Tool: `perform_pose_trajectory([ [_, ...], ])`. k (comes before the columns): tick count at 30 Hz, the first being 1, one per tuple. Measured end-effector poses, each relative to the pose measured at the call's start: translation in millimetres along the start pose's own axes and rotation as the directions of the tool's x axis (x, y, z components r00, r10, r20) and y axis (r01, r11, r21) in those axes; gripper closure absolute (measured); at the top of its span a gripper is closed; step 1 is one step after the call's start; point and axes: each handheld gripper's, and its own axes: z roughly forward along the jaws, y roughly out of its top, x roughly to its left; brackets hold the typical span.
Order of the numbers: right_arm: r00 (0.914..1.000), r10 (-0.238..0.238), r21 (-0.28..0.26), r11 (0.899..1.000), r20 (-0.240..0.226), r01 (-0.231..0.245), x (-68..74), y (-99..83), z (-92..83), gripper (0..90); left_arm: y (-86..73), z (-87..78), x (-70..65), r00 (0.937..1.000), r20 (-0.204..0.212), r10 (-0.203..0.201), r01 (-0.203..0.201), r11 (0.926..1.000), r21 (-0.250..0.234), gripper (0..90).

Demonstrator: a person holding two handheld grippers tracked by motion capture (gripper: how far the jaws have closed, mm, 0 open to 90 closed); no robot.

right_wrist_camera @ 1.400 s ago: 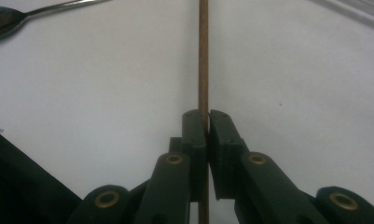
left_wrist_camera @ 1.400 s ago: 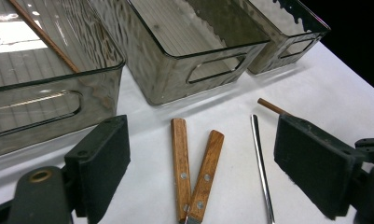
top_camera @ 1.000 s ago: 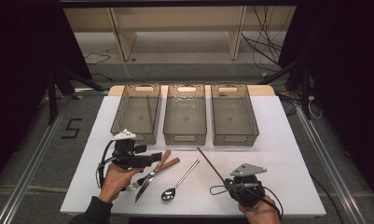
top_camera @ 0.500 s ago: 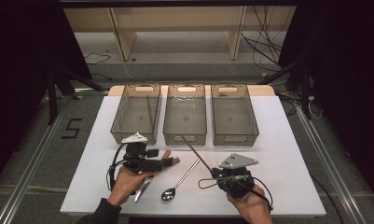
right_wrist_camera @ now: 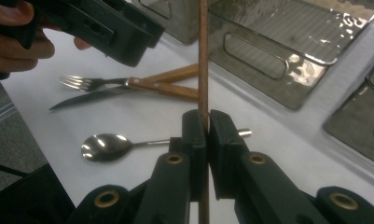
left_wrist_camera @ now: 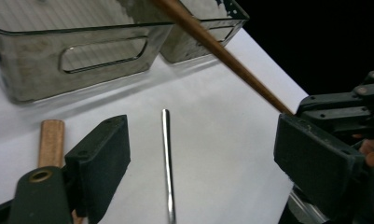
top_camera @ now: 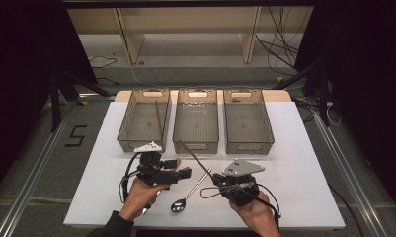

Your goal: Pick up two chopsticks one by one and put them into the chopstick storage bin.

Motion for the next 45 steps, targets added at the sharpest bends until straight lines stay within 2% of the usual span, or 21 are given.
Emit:
perform_pose_trajectory([
  [9,0.9993,-0.023,-0.042,0.999,-0.03,0.022,12.4,3.0,7.7,86.0,0.1,2.0,-3.4,0.9968,0.07,-0.039,0.04,0.9989,-0.023,25.3],
  [16,0.9985,-0.031,-0.063,0.998,-0.044,0.028,17.4,2.9,11.8,86.0,0.1,1.8,-6.1,0.9904,0.125,-0.06,0.066,0.9967,-0.047,36.7],
  [19,0.9982,-0.034,-0.071,0.997,-0.05,0.031,18.9,2.7,12.2,86.0,0.3,2.2,-6.9,0.9851,0.157,-0.069,0.078,0.9958,-0.049,41.5],
  [24,0.9974,-0.042,-0.087,0.996,-0.057,0.037,23.2,2.0,13.7,86.0,-0.1,4.5,-9.1,0.9812,0.182,-0.064,0.073,0.9964,-0.042,49.1],
  [28,0.9967,-0.05,-0.093,0.995,-0.064,0.044,25.5,1.4,14.1,86.0,-0.7,5.3,-8.6,0.9757,0.206,-0.076,0.086,0.9954,-0.042,54.7],
  [35,0.9961,-0.053,-0.116,0.992,-0.071,0.044,26.4,0.7,12.3,85.9,-0.5,4.0,-6.1,0.9698,0.23,-0.08,0.092,0.9949,-0.042,69.1],
  [39,0.9958,-0.049,-0.12,0.992,-0.078,0.039,26.1,0.1,11.7,85.8,-0.6,3.9,-4.2,0.9588,0.272,-0.081,0.096,0.9943,-0.045,75.7],
  [41,0.9956,-0.049,-0.11,0.993,-0.08,0.04,26.5,-0.8,13.4,85.8,-0.8,4.4,-4.2,0.9478,0.305,-0.093,0.109,0.9933,-0.037,80.9],
  [42,0.9957,-0.047,-0.107,0.993,-0.079,0.039,26.8,-1.4,14.9,85.7,-0.8,4.6,-4.5,0.9466,0.309,-0.092,0.108,0.9936,-0.034,83.1],
  [43,0.9956,-0.049,-0.103,0.994,-0.08,0.04,26.8,-1.9,16.3,85.5,-0.8,4.7,-5.8,0.9514,0.298,-0.079,0.091,0.9955,-0.027,83.8],
  [45,0.9948,-0.041,-0.09,0.995,-0.093,0.033,26.1,-2.5,17.8,84.6,-1.1,4.2,-5.6,0.951,0.3,-0.074,0.085,0.9961,-0.024,84.0],
])
